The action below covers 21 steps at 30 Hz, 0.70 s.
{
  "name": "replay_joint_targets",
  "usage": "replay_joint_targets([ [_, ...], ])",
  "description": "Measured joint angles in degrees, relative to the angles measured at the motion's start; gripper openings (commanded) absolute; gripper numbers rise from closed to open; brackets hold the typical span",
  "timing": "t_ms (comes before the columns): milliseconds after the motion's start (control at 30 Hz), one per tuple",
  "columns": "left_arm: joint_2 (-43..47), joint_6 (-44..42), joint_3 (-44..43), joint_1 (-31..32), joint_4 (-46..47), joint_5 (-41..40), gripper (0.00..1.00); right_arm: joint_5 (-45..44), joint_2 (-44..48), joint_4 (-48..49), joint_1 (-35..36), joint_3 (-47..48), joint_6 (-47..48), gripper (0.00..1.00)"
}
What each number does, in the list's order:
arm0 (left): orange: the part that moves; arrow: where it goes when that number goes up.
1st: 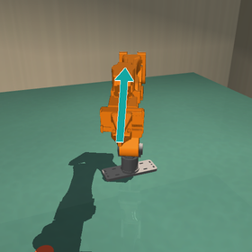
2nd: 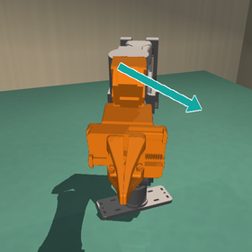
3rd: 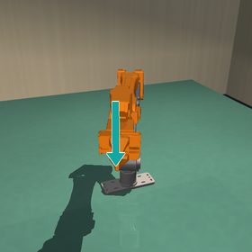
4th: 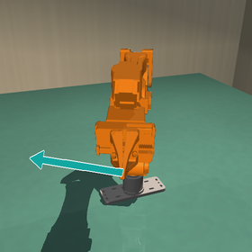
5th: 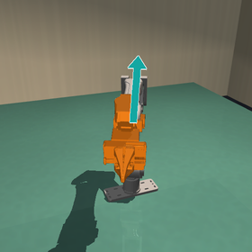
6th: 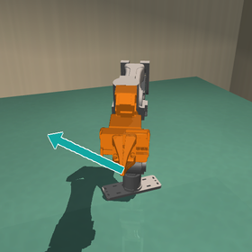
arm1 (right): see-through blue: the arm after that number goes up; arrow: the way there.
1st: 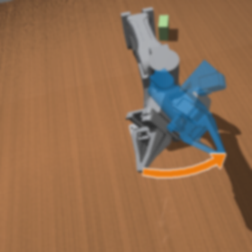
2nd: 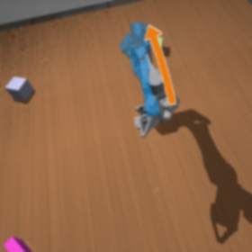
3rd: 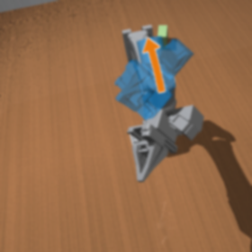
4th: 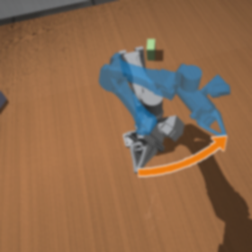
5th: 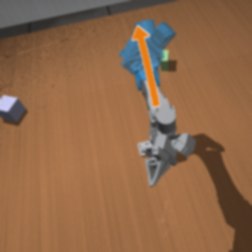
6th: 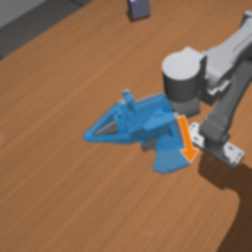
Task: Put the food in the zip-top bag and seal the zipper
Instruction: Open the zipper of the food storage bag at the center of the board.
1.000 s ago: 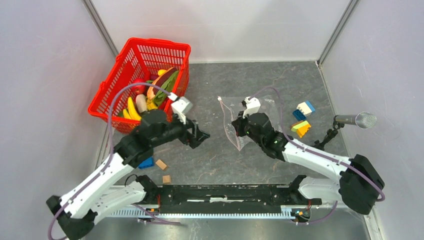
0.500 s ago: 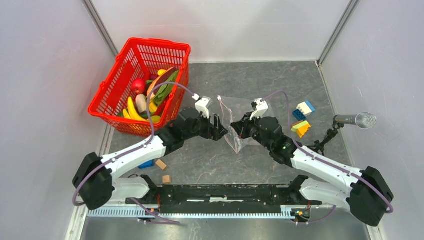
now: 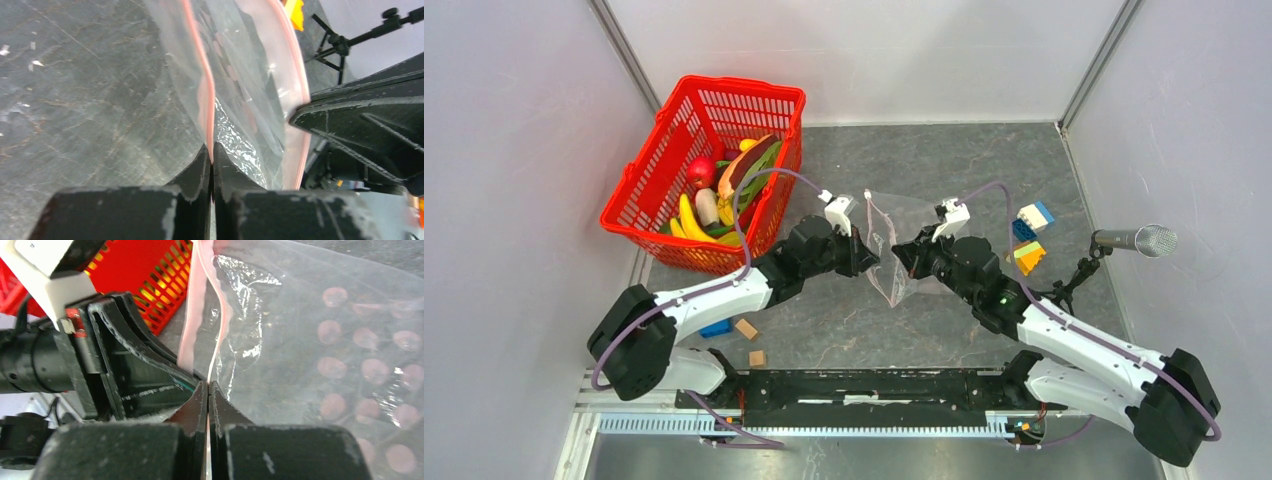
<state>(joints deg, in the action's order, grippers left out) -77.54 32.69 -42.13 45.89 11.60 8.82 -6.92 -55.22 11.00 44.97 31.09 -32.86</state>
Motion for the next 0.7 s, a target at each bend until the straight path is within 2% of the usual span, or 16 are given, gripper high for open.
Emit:
replay_joint_targets([
  [100, 0.04, -0.42, -0.04, 0.02, -1.92, -2.97, 0.02, -2.54, 0.31, -5.86, 0.0, 2.23, 2.71, 0.0],
  [267, 0.04, -3.23, -1.99, 0.04, -12.13, -11.28, 0.02, -8.92, 1.05, -21.2, 0.0, 10.34, 8.76, 0.0],
  [467, -1.36, -4.22, -6.29, 0.07, -17.62, -14.84, 0.03, -10.23, 2.69, -29.38, 0.07, 15.67, 11.54, 0.0],
  [500, -1.79, -4.33, -7.08, 0.07, -17.97, -14.73, 0.08, -10.25, 2.71, -29.83, 0.09, 16.02, 11.74, 0.0],
  [600, -2.23, -4.94, -8.26, 0.11, -18.47, -14.05, 0.43, -10.27, 2.16, -30.45, 0.55, 16.06, 11.69, 0.0],
  [667, -2.23, -5.55, -8.52, 0.11, -18.78, -12.76, 0.61, -10.67, 1.46, -30.29, 0.83, 15.91, 11.28, 0.0],
  [700, -2.23, -5.97, -8.61, 0.11, -18.82, -12.28, 0.66, -11.21, 1.27, -29.94, 1.03, 15.56, 10.78, 0.0],
])
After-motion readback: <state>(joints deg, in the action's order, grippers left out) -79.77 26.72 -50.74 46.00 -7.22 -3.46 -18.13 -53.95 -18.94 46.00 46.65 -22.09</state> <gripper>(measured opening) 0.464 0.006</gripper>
